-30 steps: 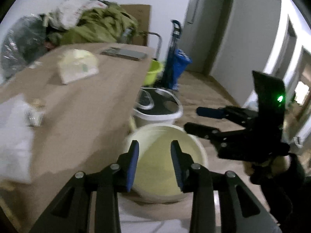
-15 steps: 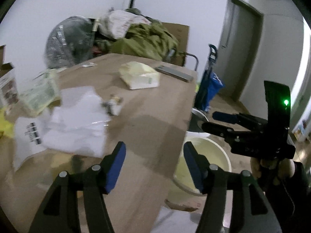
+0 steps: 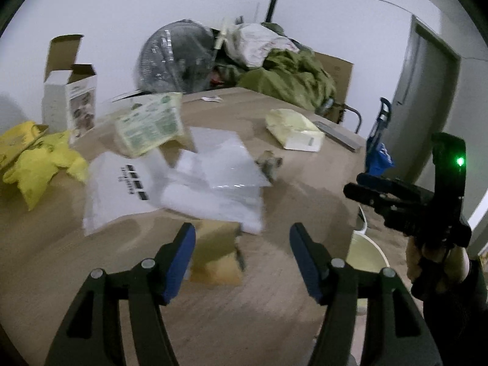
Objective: Collect trash
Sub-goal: 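Return the left tool to the table and grasp the tan paper wrapper, then carry the tan paper wrapper in the left tool over the bucket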
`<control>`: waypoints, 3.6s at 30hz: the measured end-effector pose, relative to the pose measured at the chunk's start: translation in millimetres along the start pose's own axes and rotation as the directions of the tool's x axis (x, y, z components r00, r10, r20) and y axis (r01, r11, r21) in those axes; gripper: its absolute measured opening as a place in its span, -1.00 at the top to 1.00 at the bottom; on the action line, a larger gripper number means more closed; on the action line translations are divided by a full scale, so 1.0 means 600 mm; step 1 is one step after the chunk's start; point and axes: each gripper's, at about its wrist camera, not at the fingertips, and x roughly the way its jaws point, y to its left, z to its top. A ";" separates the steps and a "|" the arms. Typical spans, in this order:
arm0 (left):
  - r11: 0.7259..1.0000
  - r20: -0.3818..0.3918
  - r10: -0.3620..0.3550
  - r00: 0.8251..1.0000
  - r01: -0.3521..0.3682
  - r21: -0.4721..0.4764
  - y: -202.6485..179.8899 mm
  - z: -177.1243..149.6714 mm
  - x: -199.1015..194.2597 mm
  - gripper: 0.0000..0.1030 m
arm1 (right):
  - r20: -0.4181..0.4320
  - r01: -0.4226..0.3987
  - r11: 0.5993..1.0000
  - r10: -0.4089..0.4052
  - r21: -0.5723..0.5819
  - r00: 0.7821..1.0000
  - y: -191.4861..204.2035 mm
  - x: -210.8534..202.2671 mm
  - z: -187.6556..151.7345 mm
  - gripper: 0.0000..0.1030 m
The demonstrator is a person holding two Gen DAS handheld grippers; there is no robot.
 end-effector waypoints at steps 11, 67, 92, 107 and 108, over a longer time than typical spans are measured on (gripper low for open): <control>0.992 -0.039 0.028 0.999 -0.033 -0.122 0.055 -0.002 0.018 -0.40 | -0.070 -0.079 0.991 0.071 -0.106 0.995 0.033 0.102 0.079 -0.14; 0.984 -0.082 0.086 0.993 -0.098 -0.150 0.039 -0.007 0.037 0.18 | -0.120 -0.179 0.975 0.163 -0.133 0.979 0.026 0.154 0.079 0.32; 0.997 -0.038 0.033 0.999 -0.036 -0.067 -0.004 -0.028 0.003 0.18 | -0.057 -0.142 0.980 0.135 -0.142 0.989 0.048 0.064 0.055 0.32; 0.999 -0.050 -0.038 0.998 0.038 -0.016 -0.048 -0.053 0.012 0.18 | -0.023 -0.067 0.993 0.065 -0.101 0.998 0.015 -0.014 0.001 0.32; 0.999 -0.050 -0.042 0.998 0.042 -0.011 -0.052 -0.053 0.013 0.18 | -0.022 -0.063 0.994 0.061 -0.094 0.998 0.011 -0.018 -0.003 0.32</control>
